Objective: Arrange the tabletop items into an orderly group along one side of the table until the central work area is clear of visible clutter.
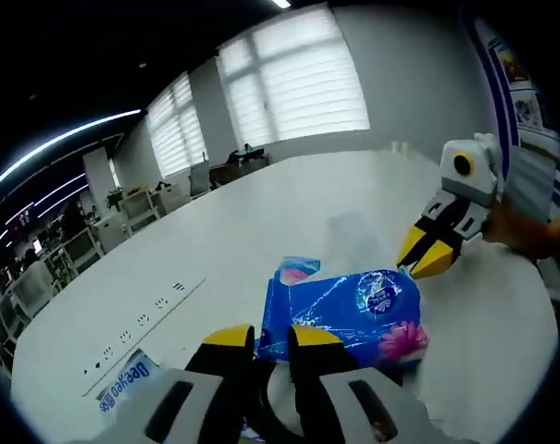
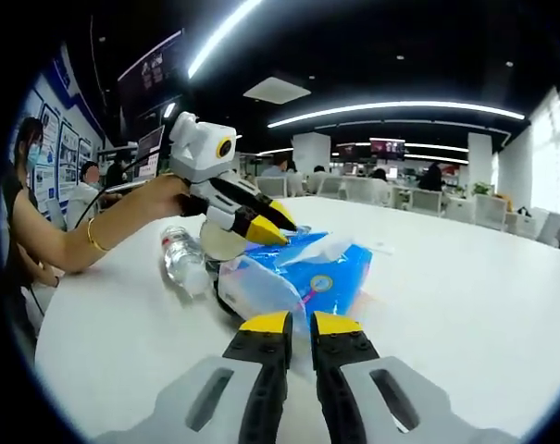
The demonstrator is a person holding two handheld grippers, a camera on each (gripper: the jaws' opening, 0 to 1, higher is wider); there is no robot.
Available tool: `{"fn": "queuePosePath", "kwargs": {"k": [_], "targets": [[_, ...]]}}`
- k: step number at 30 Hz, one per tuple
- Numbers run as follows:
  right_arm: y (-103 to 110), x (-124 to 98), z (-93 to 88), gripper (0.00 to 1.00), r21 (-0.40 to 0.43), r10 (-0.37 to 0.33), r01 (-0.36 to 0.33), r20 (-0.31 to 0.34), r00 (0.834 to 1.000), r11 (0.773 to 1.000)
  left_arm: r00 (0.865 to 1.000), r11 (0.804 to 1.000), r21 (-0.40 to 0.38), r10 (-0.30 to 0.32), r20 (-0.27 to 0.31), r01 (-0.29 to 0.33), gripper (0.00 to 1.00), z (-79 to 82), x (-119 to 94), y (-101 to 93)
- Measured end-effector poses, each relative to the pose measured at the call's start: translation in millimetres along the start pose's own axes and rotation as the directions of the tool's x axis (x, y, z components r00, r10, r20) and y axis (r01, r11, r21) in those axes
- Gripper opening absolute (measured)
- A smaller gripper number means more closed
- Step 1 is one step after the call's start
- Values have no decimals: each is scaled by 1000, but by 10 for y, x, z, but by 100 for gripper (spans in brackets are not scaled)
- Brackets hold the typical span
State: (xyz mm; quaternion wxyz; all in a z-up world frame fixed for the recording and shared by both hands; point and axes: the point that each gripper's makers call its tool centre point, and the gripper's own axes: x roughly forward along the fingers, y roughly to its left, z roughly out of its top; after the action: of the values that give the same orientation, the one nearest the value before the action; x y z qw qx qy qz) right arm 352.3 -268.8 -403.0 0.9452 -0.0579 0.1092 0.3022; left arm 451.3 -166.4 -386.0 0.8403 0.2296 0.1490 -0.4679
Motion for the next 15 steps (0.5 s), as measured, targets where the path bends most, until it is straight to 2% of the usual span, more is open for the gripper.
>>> {"fn": "queuePosePath", "kwargs": {"k": [2,5,10,15], "targets": [[5,-5,8,6,-3,3,-3,0,1000,1000,1000,1000,-19,-21,4,21,26,0,-21,16],[16,-15,39,6,-29,-3,3,1,1000,1000,997,994,-89,-63,52,67,17,62,-3,-8],[20,-1,19,6,-39,-2,2,-5,1000,999,995,991,-93,-96,11,96,15,-2,51,-15],[19,5,22,6,-44,-3,3,-8,1000,999,993,988,-100,-116,-5,115,13,-46,81,-34]]}}
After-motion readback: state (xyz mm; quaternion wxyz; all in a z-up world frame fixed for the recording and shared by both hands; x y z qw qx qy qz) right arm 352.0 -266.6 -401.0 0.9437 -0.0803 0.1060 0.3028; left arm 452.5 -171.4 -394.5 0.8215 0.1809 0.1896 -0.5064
